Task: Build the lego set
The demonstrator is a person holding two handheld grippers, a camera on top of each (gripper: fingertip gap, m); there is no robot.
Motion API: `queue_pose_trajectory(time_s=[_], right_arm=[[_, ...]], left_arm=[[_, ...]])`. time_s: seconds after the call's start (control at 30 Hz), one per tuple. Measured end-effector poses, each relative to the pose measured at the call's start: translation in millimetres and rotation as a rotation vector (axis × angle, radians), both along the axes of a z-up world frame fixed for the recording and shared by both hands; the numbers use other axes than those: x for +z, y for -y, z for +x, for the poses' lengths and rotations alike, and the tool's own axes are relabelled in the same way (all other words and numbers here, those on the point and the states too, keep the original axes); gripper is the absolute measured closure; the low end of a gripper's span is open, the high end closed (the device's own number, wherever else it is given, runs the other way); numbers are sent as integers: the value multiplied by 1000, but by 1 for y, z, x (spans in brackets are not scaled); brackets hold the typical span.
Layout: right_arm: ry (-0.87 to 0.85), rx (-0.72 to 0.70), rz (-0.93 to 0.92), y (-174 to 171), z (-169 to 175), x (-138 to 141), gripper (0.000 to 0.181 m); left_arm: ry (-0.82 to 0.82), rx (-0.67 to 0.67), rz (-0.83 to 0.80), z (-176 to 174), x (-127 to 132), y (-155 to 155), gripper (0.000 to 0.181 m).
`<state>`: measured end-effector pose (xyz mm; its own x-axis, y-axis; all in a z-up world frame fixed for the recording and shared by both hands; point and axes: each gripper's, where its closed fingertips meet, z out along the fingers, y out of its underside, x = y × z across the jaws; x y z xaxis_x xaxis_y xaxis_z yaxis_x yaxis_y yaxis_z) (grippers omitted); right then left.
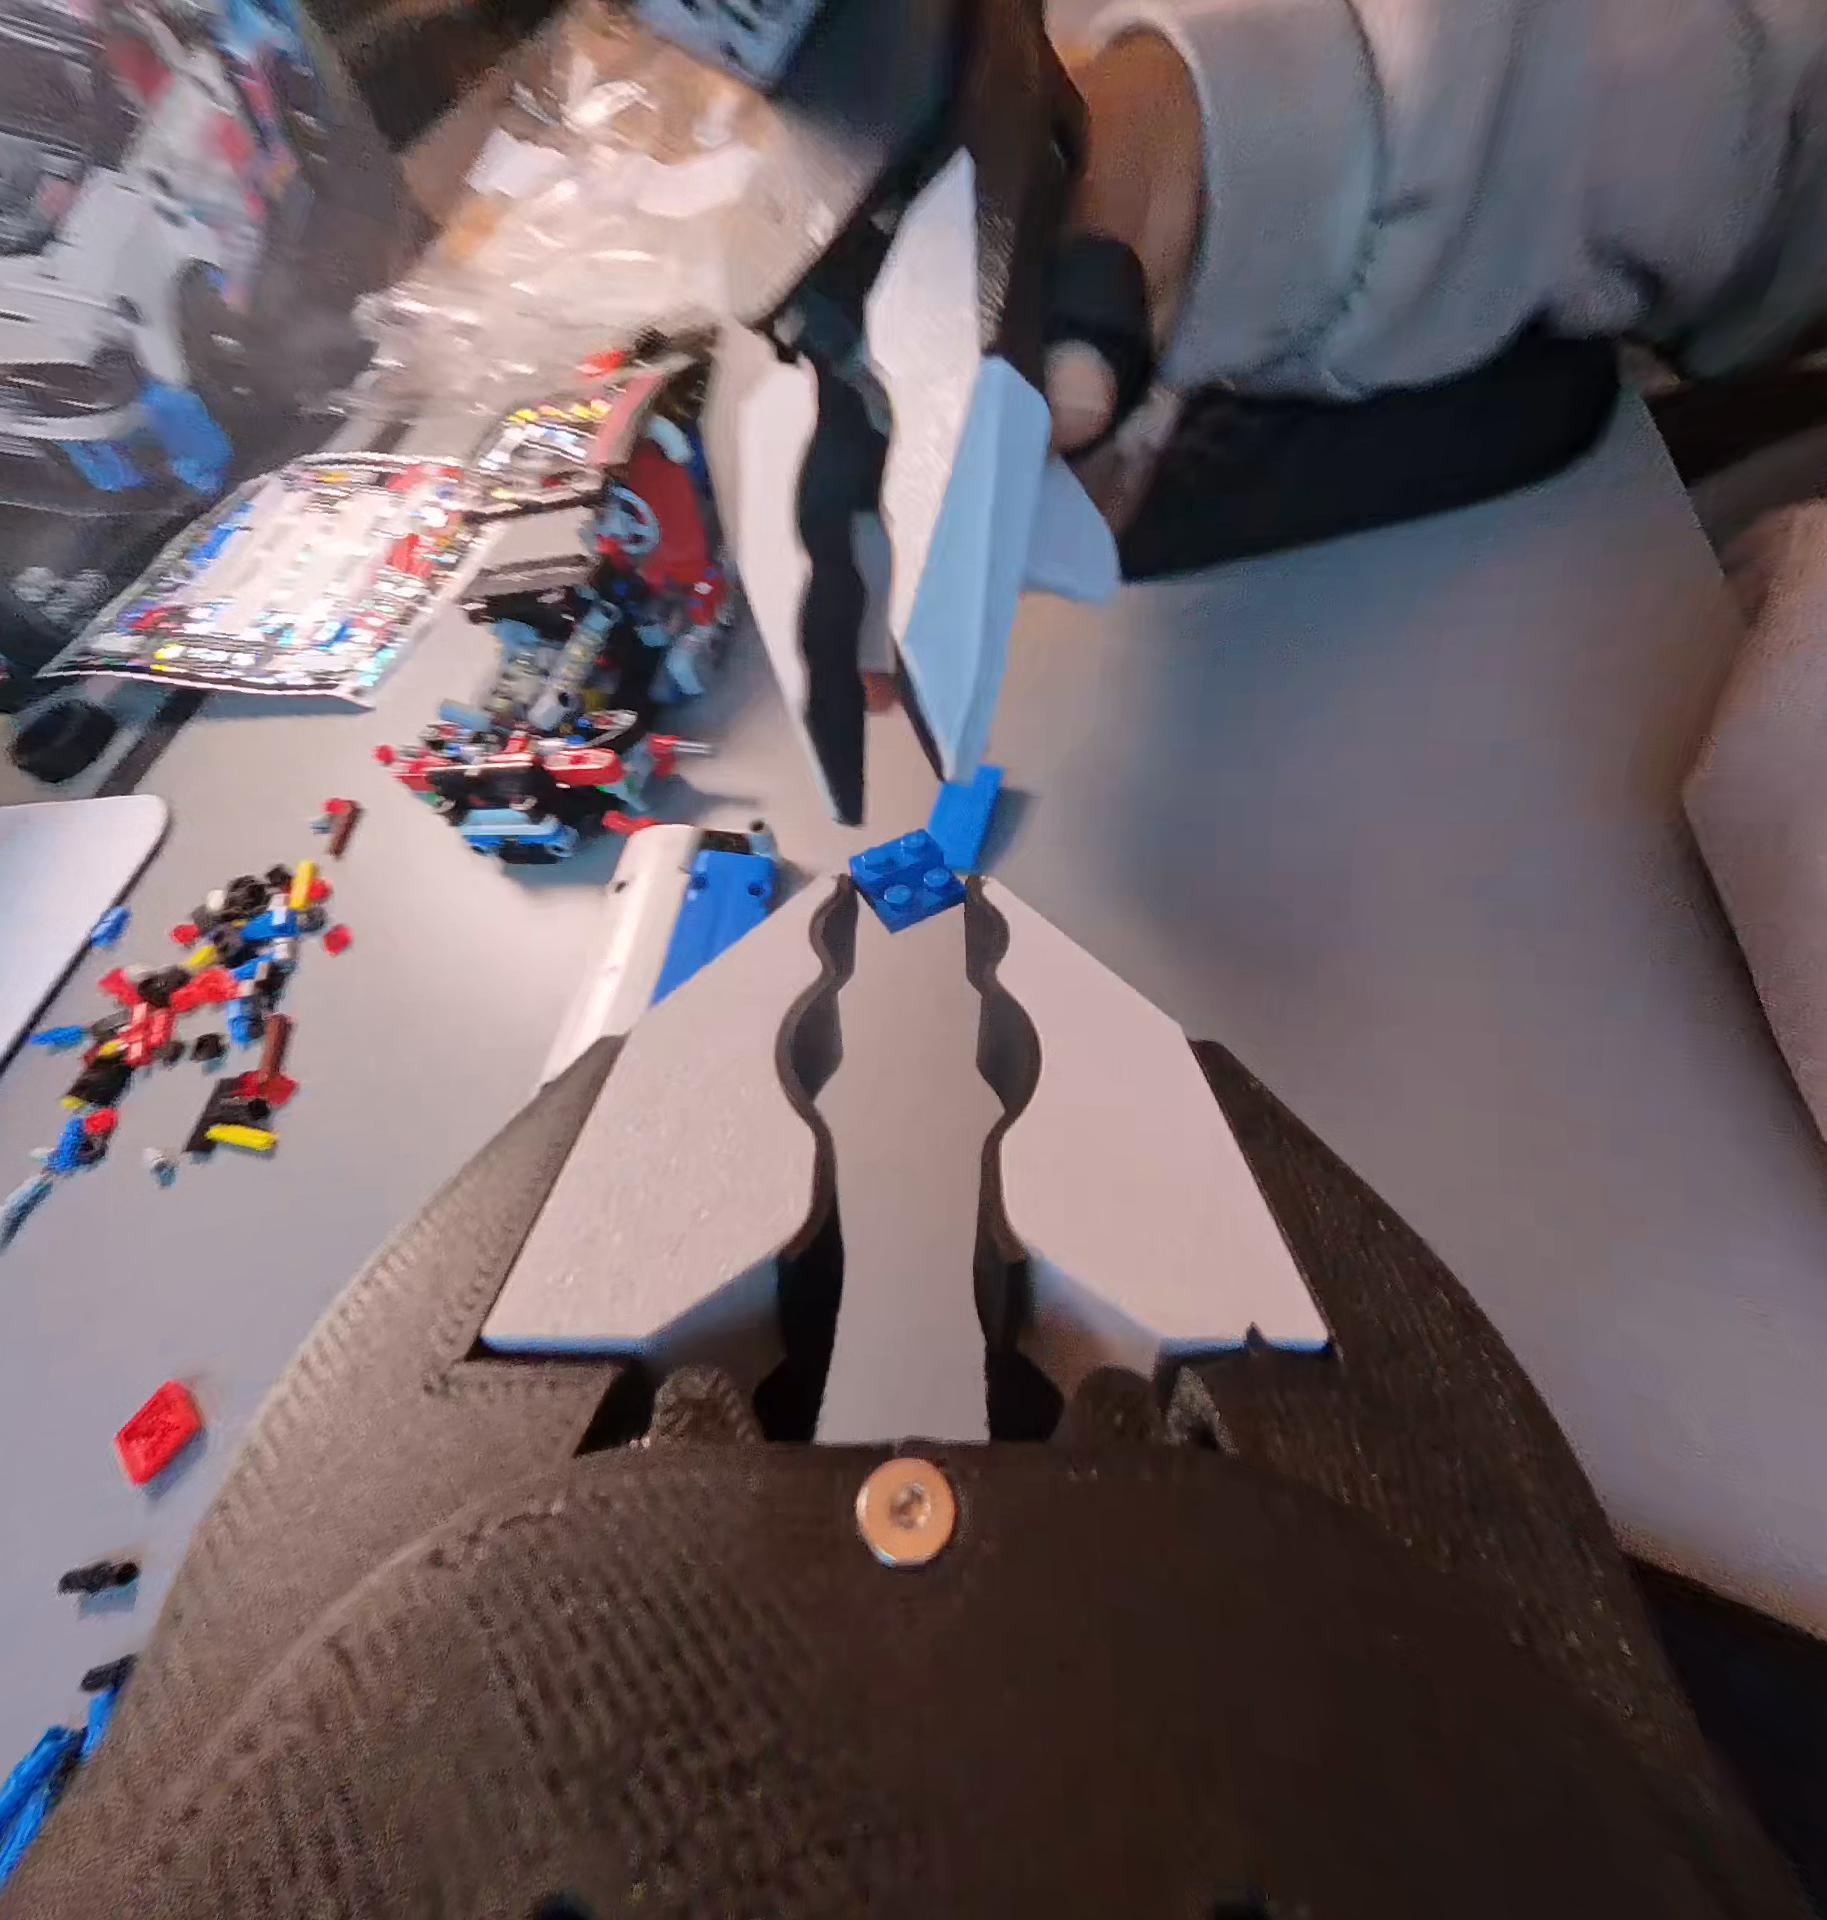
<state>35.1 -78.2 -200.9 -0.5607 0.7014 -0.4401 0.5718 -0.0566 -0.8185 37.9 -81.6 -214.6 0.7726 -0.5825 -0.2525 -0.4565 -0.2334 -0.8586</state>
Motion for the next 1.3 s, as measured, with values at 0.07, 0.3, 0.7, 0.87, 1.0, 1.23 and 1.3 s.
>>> queue_pose_trajectory(time_s=[0.07, 0.3, 0.7, 0.87, 1.0, 1.23, 1.3], right_arm=[[-58, -1, 204, -17, 5, -6, 156], [-31, 93, 584, -48, 32, -37, 150], [39, 140, 666, -47, 40, -61, 145], [49, 145, 671, -46, 39, -65, 145], [57, 151, 679, -44, 39, -68, 147], [51, 155, 698, -43, 40, -69, 148], [50, 153, 708, -43, 39, -70, 148]], left_arm=[[-75, -71, -81, 10, -19, 7, 163], [-134, -215, -284, 22, -55, 15, 162], [-76, -232, -317, 21, -55, 13, 162], [-67, -219, -328, 20, -55, 12, 159], [-57, -211, -339, 18, -55, 11, 155], [83, -133, -240, 3, -27, 2, 144], [100, -111, -225, -3, -24, 2, 144]])
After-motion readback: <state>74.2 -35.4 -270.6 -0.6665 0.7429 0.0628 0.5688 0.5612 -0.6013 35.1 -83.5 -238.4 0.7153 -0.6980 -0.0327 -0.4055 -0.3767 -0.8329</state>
